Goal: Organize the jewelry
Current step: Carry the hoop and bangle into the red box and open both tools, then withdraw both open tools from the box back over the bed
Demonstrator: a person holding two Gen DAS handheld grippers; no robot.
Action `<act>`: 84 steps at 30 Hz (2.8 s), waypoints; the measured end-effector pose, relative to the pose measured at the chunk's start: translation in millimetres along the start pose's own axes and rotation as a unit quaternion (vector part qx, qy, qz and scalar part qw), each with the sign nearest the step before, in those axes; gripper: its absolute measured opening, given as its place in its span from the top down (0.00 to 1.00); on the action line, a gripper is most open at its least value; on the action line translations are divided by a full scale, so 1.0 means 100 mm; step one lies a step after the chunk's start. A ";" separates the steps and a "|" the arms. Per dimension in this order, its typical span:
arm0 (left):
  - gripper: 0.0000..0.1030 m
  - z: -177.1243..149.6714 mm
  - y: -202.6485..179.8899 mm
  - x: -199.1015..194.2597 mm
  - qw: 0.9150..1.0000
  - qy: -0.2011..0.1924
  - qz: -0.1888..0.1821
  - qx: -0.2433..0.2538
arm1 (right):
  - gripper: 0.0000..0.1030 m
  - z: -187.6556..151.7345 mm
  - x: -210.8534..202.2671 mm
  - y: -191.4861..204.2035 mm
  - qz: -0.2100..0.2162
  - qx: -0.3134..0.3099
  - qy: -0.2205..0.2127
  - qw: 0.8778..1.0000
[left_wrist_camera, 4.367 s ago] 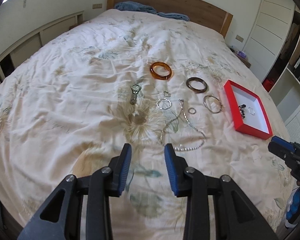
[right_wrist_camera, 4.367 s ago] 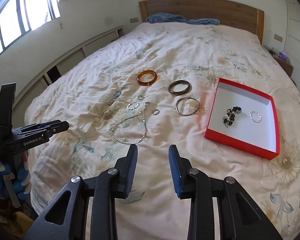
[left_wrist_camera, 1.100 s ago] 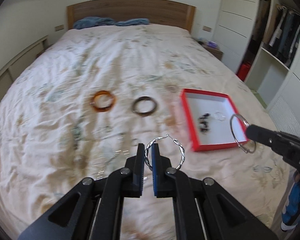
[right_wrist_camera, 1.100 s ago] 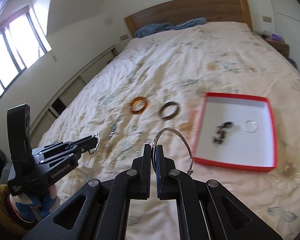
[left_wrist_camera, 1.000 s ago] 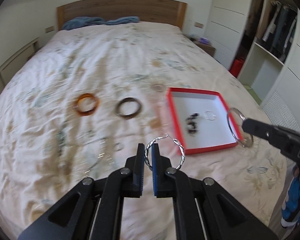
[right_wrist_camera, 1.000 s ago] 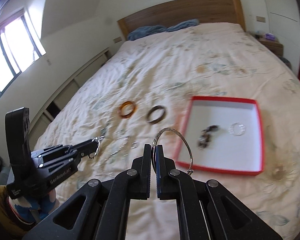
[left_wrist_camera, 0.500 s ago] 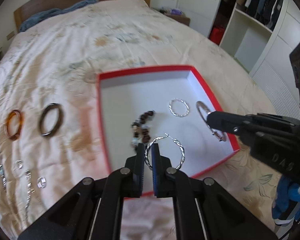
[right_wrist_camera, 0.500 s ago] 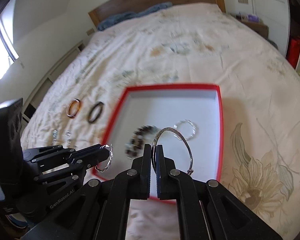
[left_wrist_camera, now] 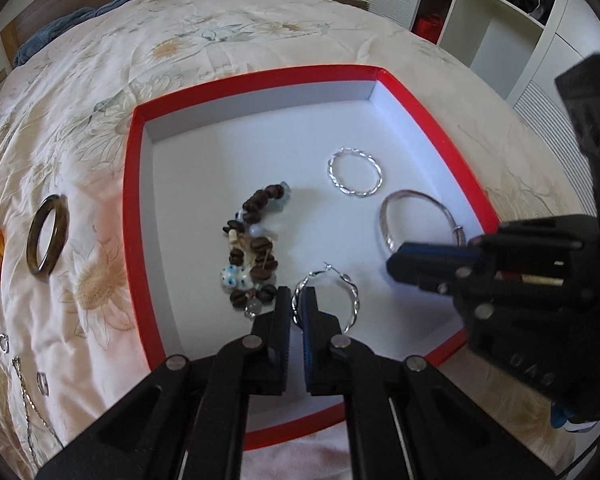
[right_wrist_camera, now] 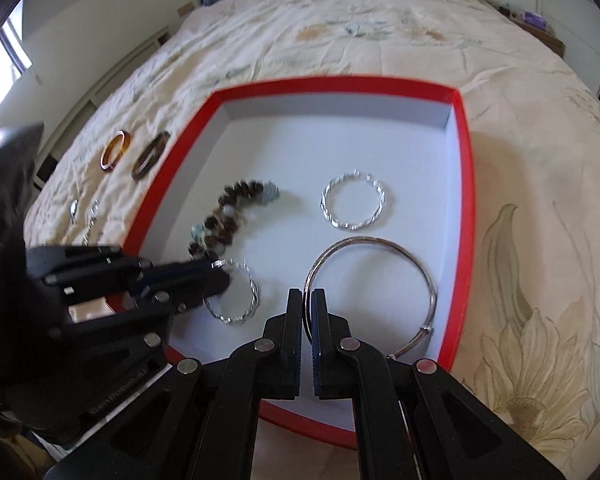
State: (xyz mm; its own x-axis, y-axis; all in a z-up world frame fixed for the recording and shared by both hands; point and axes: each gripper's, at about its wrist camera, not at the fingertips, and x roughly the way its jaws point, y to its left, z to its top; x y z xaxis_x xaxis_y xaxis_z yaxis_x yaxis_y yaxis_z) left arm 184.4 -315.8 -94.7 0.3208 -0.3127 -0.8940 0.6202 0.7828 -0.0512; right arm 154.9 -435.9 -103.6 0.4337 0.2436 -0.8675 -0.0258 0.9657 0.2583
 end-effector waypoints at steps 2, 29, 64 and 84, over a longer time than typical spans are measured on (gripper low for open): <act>0.95 0.01 -0.01 0.00 1.000 -0.001 0.003 0.005 | 0.95 -0.01 0.00 0.00 -0.001 -0.001 0.002 1.000; 0.71 -0.56 -0.03 -1.87 0.991 -0.120 0.046 -0.036 | 0.63 -0.64 -1.71 0.93 -0.024 0.012 -0.134 0.991; 0.66 -2.14 0.30 -3.83 0.954 -0.249 0.147 -0.084 | 0.54 -1.58 -2.68 2.77 -0.014 -0.066 -0.228 0.971; 0.56 -2.53 0.21 -4.25 0.933 -0.297 0.180 -0.091 | 0.46 -1.86 -2.99 3.05 -0.014 -0.099 -0.265 0.959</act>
State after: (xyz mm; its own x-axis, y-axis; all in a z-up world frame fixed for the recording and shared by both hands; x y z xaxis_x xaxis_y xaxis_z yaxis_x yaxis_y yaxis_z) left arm -119.7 -30.7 171.6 0.8588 -0.2122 -0.4662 0.2812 0.9561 0.0829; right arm -150.4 -197.6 155.6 0.8318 0.1875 -0.5224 -0.1546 0.9822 0.1064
